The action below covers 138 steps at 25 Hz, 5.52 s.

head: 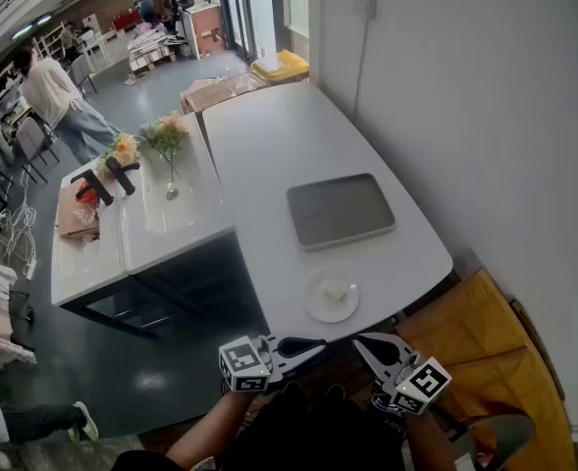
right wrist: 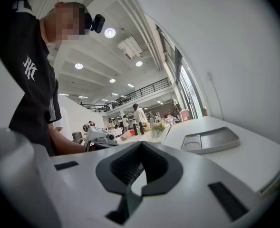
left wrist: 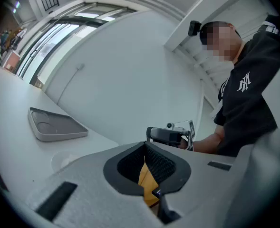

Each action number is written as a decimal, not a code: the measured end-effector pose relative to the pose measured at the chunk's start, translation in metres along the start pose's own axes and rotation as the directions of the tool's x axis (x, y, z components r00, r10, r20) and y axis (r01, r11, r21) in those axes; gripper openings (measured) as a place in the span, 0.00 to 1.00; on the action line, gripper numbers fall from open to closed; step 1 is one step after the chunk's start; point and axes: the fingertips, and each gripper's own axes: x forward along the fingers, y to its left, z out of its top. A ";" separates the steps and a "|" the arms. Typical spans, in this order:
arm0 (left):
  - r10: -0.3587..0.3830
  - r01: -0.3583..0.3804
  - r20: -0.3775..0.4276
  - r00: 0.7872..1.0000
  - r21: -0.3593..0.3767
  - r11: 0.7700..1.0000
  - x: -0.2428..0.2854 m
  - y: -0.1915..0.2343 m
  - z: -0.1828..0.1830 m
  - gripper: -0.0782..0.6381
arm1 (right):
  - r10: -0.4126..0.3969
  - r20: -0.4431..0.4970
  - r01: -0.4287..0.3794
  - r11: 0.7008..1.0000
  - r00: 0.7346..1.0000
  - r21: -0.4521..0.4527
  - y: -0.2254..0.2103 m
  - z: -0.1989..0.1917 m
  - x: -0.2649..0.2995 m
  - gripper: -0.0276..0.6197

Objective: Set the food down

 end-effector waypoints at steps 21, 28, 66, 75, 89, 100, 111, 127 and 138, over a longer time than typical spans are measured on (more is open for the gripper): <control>0.119 -0.108 -0.050 0.992 0.180 0.978 -0.021 0.026 -0.009 0.21 | -0.100 -0.045 0.100 0.995 0.994 -0.008 -0.024 -0.010 0.015 0.05; 0.224 -0.216 -0.116 0.968 0.079 0.973 -0.040 0.074 -0.033 0.42 | -0.147 -0.145 0.154 0.987 0.978 0.040 -0.045 -0.034 0.027 0.29; 0.524 -0.680 -0.545 0.654 -0.121 0.723 -0.004 0.200 -0.106 0.50 | 0.175 -0.661 0.174 0.888 0.729 0.427 -0.206 -0.152 0.070 0.35; 0.546 -0.685 -0.554 0.628 -0.059 0.726 -0.002 0.202 -0.107 0.50 | 0.100 -0.720 0.171 0.940 0.687 0.294 -0.199 -0.156 0.080 0.33; 0.563 -0.694 -0.500 0.658 -0.113 0.711 -0.002 0.207 -0.102 0.43 | 0.122 -0.693 0.247 0.879 0.710 0.408 -0.198 -0.165 0.078 0.13; 0.551 -0.710 -0.510 0.661 -0.188 0.678 -0.016 0.213 -0.103 0.22 | 0.124 -0.681 0.312 0.820 0.721 0.480 -0.205 -0.162 0.080 0.11; 0.518 -0.707 -0.546 0.659 -0.214 0.674 -0.017 0.215 -0.105 0.20 | 0.118 -0.683 0.338 0.801 0.721 0.494 -0.207 -0.157 0.082 0.09; 0.471 -0.697 -0.571 0.672 -0.275 0.662 -0.021 0.219 -0.099 0.17 | 0.100 -0.661 0.391 0.737 0.744 0.552 -0.214 -0.149 0.091 0.08; 0.421 -0.679 -0.594 0.685 -0.312 0.665 -0.020 0.219 -0.097 0.17 | 0.120 -0.651 0.415 0.681 0.749 0.604 -0.214 -0.144 0.091 0.08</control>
